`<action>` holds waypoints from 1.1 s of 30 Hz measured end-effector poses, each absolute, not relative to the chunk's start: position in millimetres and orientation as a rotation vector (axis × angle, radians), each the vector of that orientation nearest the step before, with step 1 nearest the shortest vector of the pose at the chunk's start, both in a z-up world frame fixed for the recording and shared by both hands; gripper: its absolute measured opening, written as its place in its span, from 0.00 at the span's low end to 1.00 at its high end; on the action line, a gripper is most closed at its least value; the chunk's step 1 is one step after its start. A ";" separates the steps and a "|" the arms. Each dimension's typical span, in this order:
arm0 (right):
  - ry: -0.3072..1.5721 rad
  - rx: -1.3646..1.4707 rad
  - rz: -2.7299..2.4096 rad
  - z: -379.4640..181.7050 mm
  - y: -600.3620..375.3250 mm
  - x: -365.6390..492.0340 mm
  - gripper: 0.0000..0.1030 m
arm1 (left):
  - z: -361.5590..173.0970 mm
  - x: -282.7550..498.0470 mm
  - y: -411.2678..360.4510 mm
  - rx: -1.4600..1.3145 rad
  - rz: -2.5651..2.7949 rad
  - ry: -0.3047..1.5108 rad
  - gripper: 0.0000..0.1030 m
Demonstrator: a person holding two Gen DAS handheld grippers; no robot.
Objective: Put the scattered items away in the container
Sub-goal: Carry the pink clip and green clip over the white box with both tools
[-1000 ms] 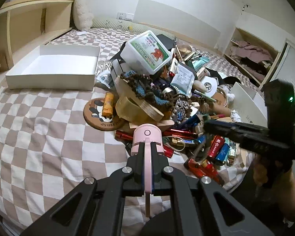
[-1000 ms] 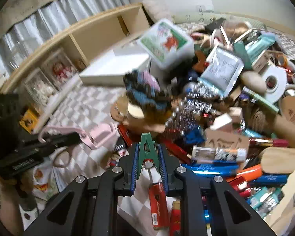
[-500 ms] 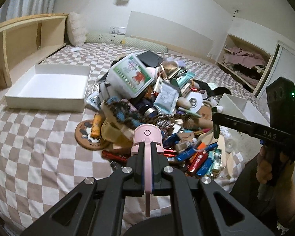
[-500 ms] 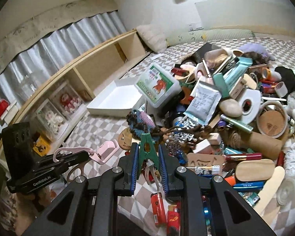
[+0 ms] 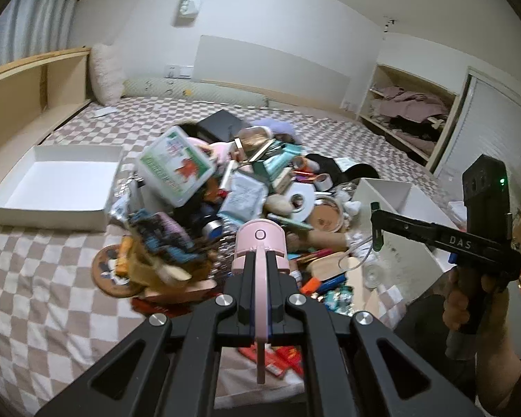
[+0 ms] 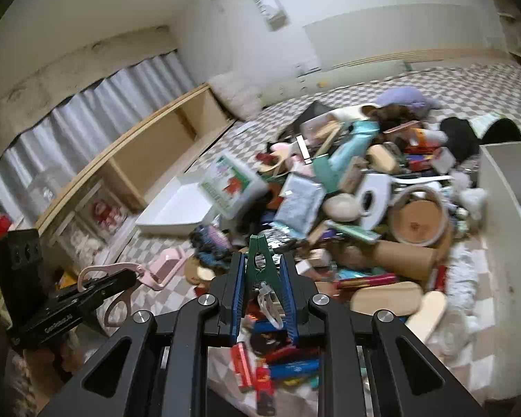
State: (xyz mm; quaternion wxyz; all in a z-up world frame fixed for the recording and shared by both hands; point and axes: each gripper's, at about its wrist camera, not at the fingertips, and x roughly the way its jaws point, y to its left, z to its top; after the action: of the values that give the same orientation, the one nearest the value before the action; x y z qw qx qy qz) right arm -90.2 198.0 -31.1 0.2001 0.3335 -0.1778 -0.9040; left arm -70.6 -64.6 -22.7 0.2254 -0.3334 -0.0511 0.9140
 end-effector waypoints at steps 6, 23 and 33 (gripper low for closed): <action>-0.560 0.912 -2.599 -26.1 244.2 -81.6 0.21 | -15.2 -74.8 -28.0 -0.891 2.476 -0.138 0.04; -0.700 0.762 -2.828 6.9 380.6 -42.7 0.21 | 11.6 -90.2 92.7 -0.793 2.346 -0.046 0.04; -0.797 0.731 -2.965 3.8 456.8 -12.5 0.21 | 13.2 -93.3 159.2 -0.782 2.259 0.002 0.04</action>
State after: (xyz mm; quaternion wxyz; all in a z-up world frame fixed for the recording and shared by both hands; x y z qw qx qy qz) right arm -12.5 456.8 3.8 -0.0072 0.2317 -0.2524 -0.9395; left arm -93.3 159.2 13.2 0.3665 -0.3044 0.0006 0.8792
